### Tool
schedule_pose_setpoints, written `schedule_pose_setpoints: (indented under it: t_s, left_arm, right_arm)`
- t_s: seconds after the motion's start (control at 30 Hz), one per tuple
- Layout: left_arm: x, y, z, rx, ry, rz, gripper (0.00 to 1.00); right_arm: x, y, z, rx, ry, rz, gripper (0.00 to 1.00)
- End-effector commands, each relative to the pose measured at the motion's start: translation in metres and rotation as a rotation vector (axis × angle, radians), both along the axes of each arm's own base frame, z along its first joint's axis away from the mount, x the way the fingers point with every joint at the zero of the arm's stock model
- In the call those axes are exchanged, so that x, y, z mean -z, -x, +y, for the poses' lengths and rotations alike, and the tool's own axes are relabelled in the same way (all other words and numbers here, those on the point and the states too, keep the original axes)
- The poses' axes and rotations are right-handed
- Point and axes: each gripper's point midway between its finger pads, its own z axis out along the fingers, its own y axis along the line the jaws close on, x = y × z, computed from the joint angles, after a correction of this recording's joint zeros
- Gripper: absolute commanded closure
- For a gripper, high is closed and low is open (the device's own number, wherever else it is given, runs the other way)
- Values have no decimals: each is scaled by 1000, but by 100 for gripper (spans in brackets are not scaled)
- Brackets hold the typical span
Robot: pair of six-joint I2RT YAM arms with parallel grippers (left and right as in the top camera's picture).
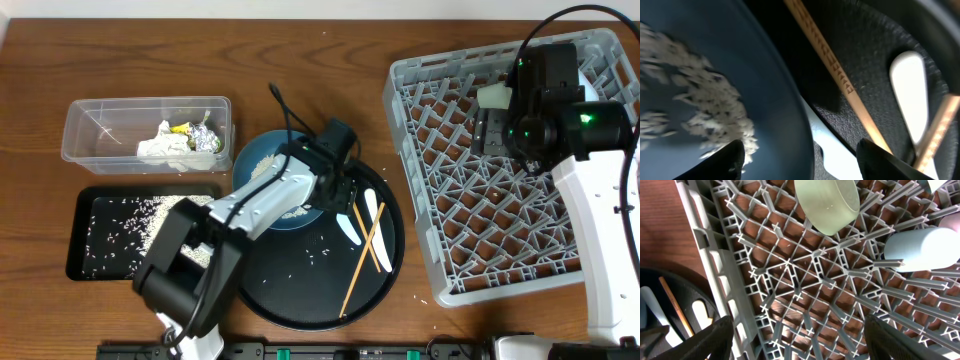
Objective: Sort waste into correct bins and load items into the dishwasher rack
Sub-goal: 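Reach left gripper to the blue plate rim on the round tray and grasp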
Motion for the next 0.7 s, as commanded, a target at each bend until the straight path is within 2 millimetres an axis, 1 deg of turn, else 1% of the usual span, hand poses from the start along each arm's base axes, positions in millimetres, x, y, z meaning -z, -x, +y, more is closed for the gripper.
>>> schedule_pose_setpoints:
  t_s: [0.0, 0.03, 0.07, 0.17, 0.27, 0.33, 0.37, 0.53, 0.67]
  left_arm:
    - [7, 2, 2, -7, -22, 14, 31]
    - [8, 2, 3, -8, -26, 11, 37]
    - [8, 1, 4, -9, -30, 8, 47]
    - [8, 0, 9, -15, -60, -4, 66]
    - [9, 1, 12, -16, -74, 1, 80]
    - [9, 3, 13, -16, -78, 7, 91]
    - [9, 3, 14, -16, -80, 9, 94]
    - [6, 7, 17, -16, -95, 24, 94]
    - [-8, 10, 20, -16, -101, 27, 94]
  right_arm:
    - [-3, 1, -2, 22, -8, -11, 21]
    - [-3, 1, -3, 22, -8, -10, 21]
    - [-3, 1, -3, 22, -8, -10, 21]
    - [-3, 2, -3, 22, -8, -8, 21]
    - [-2, 3, -3, 22, -7, -5, 21]
    - [-2, 3, -3, 22, -7, -4, 21]
    - [-2, 3, -3, 22, -7, -4, 21]
    - [-2, 3, -3, 22, -7, -2, 21]
    - [-2, 3, -3, 23, -7, -2, 21]
